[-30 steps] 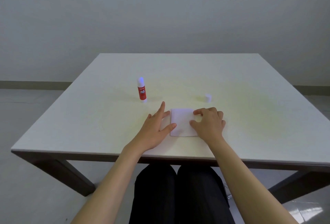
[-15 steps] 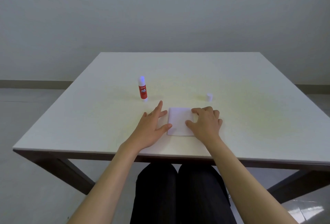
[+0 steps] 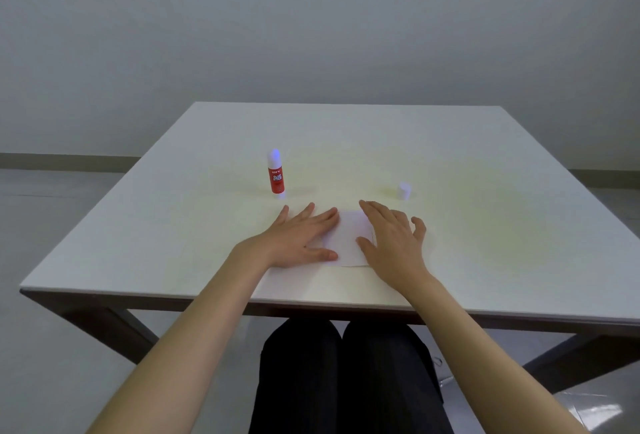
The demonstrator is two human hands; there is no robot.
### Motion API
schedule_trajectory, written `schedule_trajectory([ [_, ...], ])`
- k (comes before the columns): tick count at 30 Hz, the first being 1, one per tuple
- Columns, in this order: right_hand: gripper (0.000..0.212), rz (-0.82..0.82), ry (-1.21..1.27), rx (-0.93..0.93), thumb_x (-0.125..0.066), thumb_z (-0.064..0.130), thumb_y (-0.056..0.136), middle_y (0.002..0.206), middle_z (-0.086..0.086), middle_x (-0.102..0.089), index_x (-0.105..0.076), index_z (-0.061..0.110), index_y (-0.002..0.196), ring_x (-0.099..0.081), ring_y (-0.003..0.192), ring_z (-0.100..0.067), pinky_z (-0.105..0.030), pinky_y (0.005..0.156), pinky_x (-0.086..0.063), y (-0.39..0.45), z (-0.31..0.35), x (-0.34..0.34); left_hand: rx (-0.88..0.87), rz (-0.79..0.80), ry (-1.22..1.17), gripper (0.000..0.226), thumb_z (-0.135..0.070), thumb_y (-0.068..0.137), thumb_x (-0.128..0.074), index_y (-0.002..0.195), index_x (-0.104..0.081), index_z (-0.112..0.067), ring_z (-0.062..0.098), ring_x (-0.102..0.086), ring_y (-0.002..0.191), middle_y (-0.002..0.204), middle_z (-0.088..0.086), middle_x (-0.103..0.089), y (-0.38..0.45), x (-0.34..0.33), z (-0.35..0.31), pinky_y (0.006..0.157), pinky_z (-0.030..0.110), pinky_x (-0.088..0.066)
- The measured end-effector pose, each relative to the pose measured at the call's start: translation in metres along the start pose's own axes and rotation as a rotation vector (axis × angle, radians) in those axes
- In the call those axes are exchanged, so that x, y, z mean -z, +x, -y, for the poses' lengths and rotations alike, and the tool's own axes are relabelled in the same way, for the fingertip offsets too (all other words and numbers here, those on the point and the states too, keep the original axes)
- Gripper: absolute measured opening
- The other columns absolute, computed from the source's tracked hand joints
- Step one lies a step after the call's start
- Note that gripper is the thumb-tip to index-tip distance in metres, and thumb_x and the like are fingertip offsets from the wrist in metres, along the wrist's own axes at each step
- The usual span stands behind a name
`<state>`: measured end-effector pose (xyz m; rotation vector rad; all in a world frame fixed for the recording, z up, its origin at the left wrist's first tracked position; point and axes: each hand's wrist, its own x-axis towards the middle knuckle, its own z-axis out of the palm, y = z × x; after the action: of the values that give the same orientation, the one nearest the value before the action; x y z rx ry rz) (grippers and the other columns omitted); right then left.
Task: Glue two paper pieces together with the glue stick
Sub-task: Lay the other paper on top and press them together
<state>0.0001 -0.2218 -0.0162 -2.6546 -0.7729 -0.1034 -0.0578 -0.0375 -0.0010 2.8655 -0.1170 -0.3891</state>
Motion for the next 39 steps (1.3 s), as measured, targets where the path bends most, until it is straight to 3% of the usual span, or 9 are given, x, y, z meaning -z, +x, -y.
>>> schedule_trajectory([
  [5,0.047,0.057,-0.014,0.057,-0.03,0.032,0.1,0.156,0.016,-0.024,-0.025,0.032,0.147,-0.015,0.145,-0.017,-0.049,0.114,0.001,-0.014,-0.005,0.008,0.006,0.029,-0.031,0.08,-0.061,0.089,-0.039,0.149,0.005,-0.032,0.011,0.017,0.144,0.157,-0.018,0.012,-0.002,-0.002,0.003,0.116,0.049,0.014],
  [11,0.068,0.263,-0.16,0.215,0.0,0.063,0.088,0.159,0.019,0.005,0.004,0.034,0.149,0.021,0.145,-0.025,-0.055,0.102,0.03,-0.035,-0.001,-0.002,0.012,0.069,-0.006,0.083,-0.062,0.089,-0.037,0.148,0.012,-0.03,0.011,0.021,0.143,0.157,-0.016,0.018,-0.002,0.0,0.002,0.115,0.05,0.014],
  [13,0.075,0.272,-0.221,0.202,0.006,0.066,0.082,0.159,0.019,0.007,0.005,0.033,0.149,0.024,0.144,-0.026,-0.056,0.1,0.031,-0.025,-0.003,-0.005,0.017,0.084,-0.006,0.084,-0.063,0.088,-0.036,0.148,0.012,-0.03,0.011,0.022,0.143,0.156,-0.017,0.019,-0.002,0.001,0.002,0.115,0.05,0.015],
  [19,0.068,0.338,-0.289,0.126,-0.002,0.062,0.091,0.159,0.016,0.011,0.009,0.029,0.149,0.025,0.143,-0.027,-0.059,0.104,0.026,0.011,-0.003,0.001,0.02,0.106,-0.016,0.085,-0.063,0.088,-0.038,0.148,0.013,-0.031,0.011,0.023,0.143,0.156,-0.017,0.019,-0.003,0.004,0.001,0.115,0.05,0.016],
  [23,0.086,0.248,-0.219,0.271,0.01,0.074,0.075,0.159,0.016,0.011,0.009,0.029,0.149,0.03,0.141,-0.022,-0.053,0.096,0.038,-0.034,0.005,-0.008,0.008,0.089,-0.082,0.087,-0.064,0.087,-0.04,0.148,0.012,-0.033,0.007,0.025,0.141,0.155,-0.02,0.019,-0.003,0.0,0.006,0.114,0.048,0.018],
  [26,0.089,0.27,-0.179,0.324,0.012,0.079,0.072,0.158,0.019,0.011,0.008,0.034,0.148,0.036,0.137,-0.016,-0.048,0.093,0.043,-0.05,0.007,-0.01,0.008,0.096,-0.075,0.086,-0.062,0.088,-0.041,0.147,0.014,-0.033,0.007,0.026,0.141,0.155,-0.02,0.019,-0.002,0.0,0.006,0.113,0.047,0.02],
  [32,0.074,0.369,-0.243,0.126,-0.005,0.069,0.087,0.158,0.016,0.016,0.012,0.032,0.149,0.025,0.143,-0.024,-0.059,0.108,0.024,-0.005,-0.006,0.008,0.016,0.105,-0.096,0.084,-0.059,0.089,-0.042,0.148,0.012,-0.032,0.008,0.026,0.141,0.156,-0.019,0.019,-0.005,0.003,0.001,0.113,0.048,0.02],
  [36,0.089,0.321,-0.219,0.172,-0.002,0.076,0.079,0.159,0.009,0.017,0.012,0.023,0.15,0.026,0.143,-0.023,-0.056,0.106,0.028,-0.023,0.001,0.003,0.014,0.099,-0.11,0.085,-0.059,0.088,-0.043,0.148,0.011,-0.032,0.008,0.026,0.141,0.156,-0.02,0.018,-0.005,0.003,0.001,0.114,0.047,0.02],
  [39,0.098,0.272,-0.177,0.264,0.007,0.083,0.07,0.158,0.011,0.019,0.012,0.025,0.149,0.031,0.141,-0.017,-0.05,0.101,0.036,-0.059,0.003,-0.003,0.012,0.1,-0.11,0.085,-0.057,0.089,-0.044,0.148,0.012,-0.031,0.008,0.026,0.141,0.156,-0.019,0.019,-0.005,0.003,0.002,0.113,0.048,0.02],
])
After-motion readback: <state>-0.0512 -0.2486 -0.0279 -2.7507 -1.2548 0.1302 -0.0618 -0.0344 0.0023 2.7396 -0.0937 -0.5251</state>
